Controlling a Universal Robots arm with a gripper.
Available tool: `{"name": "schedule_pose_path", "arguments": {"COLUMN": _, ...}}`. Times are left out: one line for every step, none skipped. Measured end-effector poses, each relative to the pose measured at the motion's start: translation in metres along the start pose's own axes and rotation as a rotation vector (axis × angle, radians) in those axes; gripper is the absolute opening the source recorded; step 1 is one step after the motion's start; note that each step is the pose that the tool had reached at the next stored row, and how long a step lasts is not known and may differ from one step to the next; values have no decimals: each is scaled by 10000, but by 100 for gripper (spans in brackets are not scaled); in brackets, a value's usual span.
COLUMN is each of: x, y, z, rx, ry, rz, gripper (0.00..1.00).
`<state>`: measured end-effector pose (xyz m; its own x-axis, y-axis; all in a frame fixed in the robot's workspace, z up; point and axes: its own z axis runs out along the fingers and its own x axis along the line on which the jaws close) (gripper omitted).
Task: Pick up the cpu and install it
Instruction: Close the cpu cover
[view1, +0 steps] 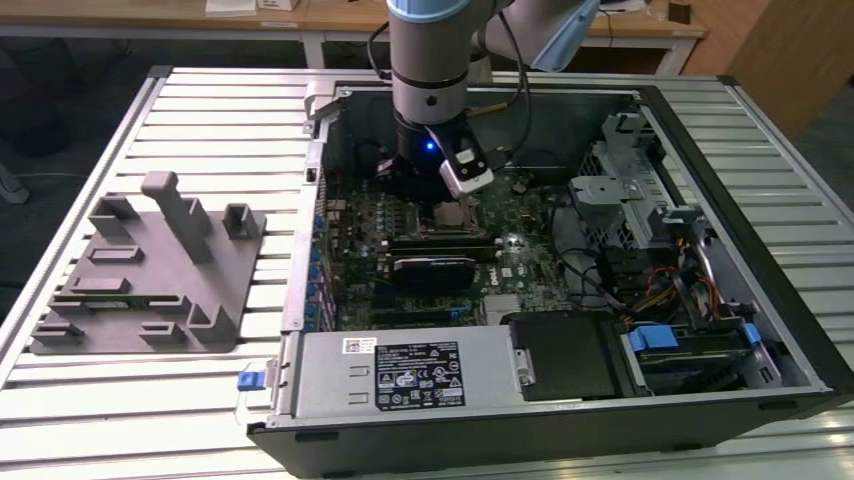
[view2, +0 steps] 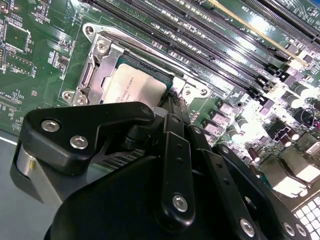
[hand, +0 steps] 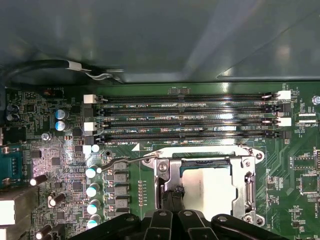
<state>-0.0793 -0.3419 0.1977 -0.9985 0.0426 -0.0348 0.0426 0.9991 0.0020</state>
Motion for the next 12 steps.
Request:
{"name": "schedule_pose_path", "arguments": {"x": 0, "y": 0, "z": 0, "rx": 0, "ry": 0, "rz": 0, "gripper": 11}}
{"name": "schedule_pose_path", "arguments": {"x": 2, "y": 0, "z": 0, "rx": 0, "ry": -1, "rz": 1, "gripper": 11}}
{"name": "schedule_pose_path", "arguments": {"x": 7, "y": 0, "z": 1, "rx": -1, "ry": -2, "rz": 2, "gripper": 11}}
{"name": "schedule_pose_path", "arguments": {"x": 13, "y": 0, "z": 1, "rx": -3, "ry": -3, "rz": 1, "gripper": 11}}
{"name": "schedule_pose_path", "arguments": {"x": 20, "y": 0, "z": 1, "rx": -3, "ry": -2, "rz": 0, "gripper": 11}}
{"name": "schedule_pose_path", "arguments": {"x": 26, "y": -1, "z": 0, "rx": -1, "ry": 1, "rz": 0, "gripper": 11}}
{"name": "schedule_pose_path", "arguments": {"x": 29, "y": -1, "z": -1, "rx": 0, "ry": 2, "rz": 1, "gripper": 11}}
{"name": "schedule_pose_path", "arguments": {"x": 30, "y": -1, "z": -1, "rx": 0, "ry": 1, "rz": 1, "gripper": 11}}
{"name": "schedule_pose_path", "arguments": {"x": 31, "y": -1, "z": -1, "rx": 0, "ry": 1, "rz": 0, "gripper": 11}}
{"name": "schedule_pose_path", "arguments": {"x": 31, "y": -1, "z": 0, "rx": -1, "ry": 0, "rz": 0, "gripper": 11}}
{"name": "schedule_pose_path", "arguments": {"x": 31, "y": -1, "z": 0, "rx": -1, "ry": 0, "rz": 0, "gripper": 11}}
{"name": "schedule_pose_path", "arguments": {"x": 31, "y": -1, "z": -2, "rx": -2, "ry": -1, "rz": 0, "gripper": 11}}
